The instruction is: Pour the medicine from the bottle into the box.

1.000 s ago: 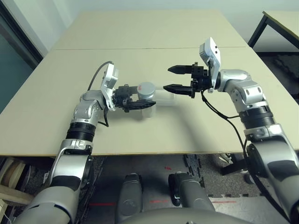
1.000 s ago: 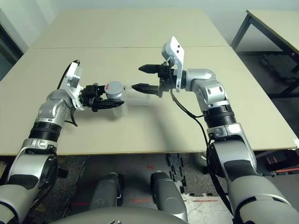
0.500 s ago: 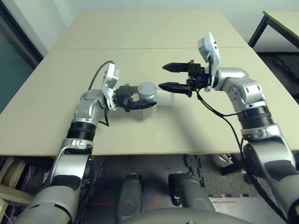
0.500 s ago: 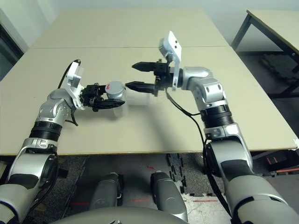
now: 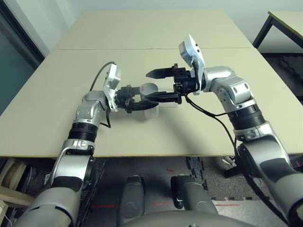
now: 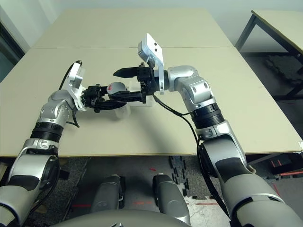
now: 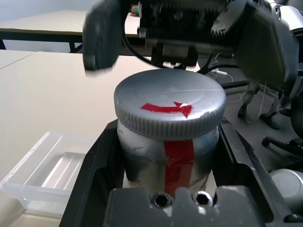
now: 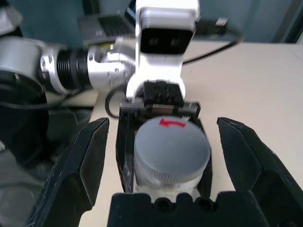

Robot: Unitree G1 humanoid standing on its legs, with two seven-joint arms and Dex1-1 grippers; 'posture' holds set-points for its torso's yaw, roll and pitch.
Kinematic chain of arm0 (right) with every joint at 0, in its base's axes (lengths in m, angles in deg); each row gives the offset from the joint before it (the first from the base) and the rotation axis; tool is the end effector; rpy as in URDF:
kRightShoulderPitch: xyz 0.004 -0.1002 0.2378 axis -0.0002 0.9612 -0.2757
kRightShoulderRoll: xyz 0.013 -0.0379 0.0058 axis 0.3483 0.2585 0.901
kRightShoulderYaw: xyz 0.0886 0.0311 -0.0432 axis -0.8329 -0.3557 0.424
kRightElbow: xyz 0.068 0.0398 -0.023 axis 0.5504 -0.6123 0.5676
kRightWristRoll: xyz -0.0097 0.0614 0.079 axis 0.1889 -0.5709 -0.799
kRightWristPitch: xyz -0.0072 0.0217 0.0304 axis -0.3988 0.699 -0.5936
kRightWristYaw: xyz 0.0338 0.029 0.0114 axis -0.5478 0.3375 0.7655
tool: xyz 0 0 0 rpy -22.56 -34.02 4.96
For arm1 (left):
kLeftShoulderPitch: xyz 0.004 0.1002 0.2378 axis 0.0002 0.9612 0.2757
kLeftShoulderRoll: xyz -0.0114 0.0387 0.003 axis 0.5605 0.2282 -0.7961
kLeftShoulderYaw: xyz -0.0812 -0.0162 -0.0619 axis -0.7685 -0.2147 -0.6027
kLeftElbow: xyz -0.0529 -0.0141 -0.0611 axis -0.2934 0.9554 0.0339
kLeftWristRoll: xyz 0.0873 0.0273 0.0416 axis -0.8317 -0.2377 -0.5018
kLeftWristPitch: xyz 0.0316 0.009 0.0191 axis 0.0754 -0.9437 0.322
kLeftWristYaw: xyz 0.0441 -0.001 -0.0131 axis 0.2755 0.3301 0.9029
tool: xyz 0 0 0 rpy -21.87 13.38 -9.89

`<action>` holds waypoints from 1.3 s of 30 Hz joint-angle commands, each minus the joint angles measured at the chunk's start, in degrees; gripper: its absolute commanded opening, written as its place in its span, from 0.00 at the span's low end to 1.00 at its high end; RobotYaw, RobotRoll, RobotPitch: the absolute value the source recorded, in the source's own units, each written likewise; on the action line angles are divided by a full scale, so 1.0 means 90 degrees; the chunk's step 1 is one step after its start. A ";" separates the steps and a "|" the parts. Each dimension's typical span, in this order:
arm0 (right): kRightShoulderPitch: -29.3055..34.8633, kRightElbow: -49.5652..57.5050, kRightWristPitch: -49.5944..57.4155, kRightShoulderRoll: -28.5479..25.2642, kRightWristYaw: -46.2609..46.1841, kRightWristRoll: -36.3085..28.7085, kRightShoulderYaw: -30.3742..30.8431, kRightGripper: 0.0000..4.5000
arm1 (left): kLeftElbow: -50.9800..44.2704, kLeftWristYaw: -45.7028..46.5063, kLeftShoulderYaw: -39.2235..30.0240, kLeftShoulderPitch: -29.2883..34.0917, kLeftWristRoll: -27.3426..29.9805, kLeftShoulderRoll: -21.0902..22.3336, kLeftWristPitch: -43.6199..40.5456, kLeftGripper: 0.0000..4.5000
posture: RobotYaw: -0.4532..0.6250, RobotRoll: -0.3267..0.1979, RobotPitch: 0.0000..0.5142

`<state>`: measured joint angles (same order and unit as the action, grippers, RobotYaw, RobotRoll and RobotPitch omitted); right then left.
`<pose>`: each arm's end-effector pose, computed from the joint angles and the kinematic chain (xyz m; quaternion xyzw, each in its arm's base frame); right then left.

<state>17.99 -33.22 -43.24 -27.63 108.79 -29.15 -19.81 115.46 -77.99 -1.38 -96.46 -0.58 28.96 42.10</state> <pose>0.3277 -0.1094 0.2077 -0.1045 -0.0170 0.7074 0.6988 0.3266 0.2116 0.1379 -0.0016 -0.0208 -0.6815 0.7315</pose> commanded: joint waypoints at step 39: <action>-0.0083 -0.0151 0.0277 0.0204 -0.0508 -0.0310 -0.0601 0.20 | 0.0258 -0.0154 0.0060 -0.0239 -0.0064 0.0047 0.0119 0.60 | 0.37 0.62 0.18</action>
<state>17.18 -35.38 -40.07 -25.36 104.29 -31.96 -24.83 117.61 -78.80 -1.10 -97.92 -0.69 29.34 42.76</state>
